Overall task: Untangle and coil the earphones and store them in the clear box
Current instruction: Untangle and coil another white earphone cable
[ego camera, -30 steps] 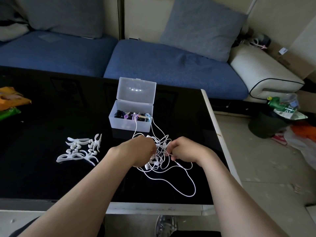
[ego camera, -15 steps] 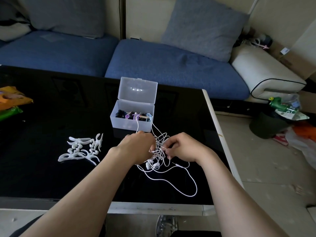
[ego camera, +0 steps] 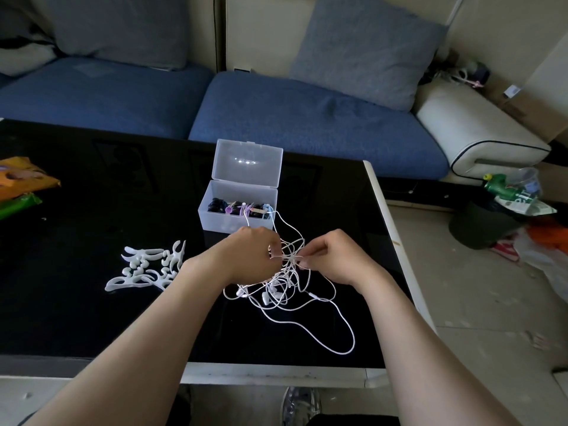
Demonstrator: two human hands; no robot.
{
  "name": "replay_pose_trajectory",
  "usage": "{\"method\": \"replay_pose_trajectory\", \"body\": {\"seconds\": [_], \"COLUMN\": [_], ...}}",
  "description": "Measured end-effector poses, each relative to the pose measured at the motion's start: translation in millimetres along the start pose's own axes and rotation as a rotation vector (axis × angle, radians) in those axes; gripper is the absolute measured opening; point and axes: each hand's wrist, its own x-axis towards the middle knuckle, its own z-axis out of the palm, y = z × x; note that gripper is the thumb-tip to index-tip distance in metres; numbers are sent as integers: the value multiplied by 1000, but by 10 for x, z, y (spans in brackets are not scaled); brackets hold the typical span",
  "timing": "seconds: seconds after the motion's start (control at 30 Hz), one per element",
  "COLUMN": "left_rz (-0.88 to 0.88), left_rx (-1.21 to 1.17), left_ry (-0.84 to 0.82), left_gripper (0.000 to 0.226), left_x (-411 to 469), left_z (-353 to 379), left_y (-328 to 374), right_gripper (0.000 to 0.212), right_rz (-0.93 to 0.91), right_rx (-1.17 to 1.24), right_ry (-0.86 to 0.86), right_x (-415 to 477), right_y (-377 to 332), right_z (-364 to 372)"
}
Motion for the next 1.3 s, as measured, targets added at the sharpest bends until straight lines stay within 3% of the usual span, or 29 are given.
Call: {"method": "replay_pose_trajectory", "body": {"seconds": [0.1,0.2,0.33,0.4,0.47,0.53,0.57,0.7,0.83,0.93,1.0,1.07,1.2,1.3], "left_rz": [11,-67,-32,-10,49,122,143,138,103,31,-68,-140,-167,-167], "left_rx": [-123,-437,-847,-821,-794,-779,-759,-669,-286,-183,-340,-646,-1041,-1130], "left_ry": [224,414,455,466,479,480,496,605,623,650,620,568,404,378], "left_gripper": [15,18,16,14,13,12,12,6,19,12,17,19,47,45], "left_x": [30,44,24,22,17,9,1,10,9,45,76,59,0,-5], "left_z": [-18,-113,-211,-216,-235,-257,-262,-284,-253,-192,-189,-214,-268,-291], "left_y": [26,146,240,210,202,213,220,162,42,-25,-56,-19,140,168], "right_gripper": [10,17,24,29,34,22,12,16,16,19,25,26,21,24], "right_rz": [52,138,117,-77,-258,-358,-373,-344,-363,-332,-267,-212,-170,-228], "right_rx": [-13,-39,35,177,355,381,337,272,546,723,795,873,1035,769], "right_ry": [94,140,305,401,300,161,146,347,498,512,500,480,486,617], "right_x": [37,18,-62,-87,-143,-186,-186,-112,-251,-384,-439,-475,-515,-512], "right_y": [52,43,-142,-289,-451,-567,-591,-545,-674,-790,-831,-855,-907,-876], "right_z": [-5,-24,-57,-59,-47,6,39,43,-67,-101,-132,-147,-172,-197]}}
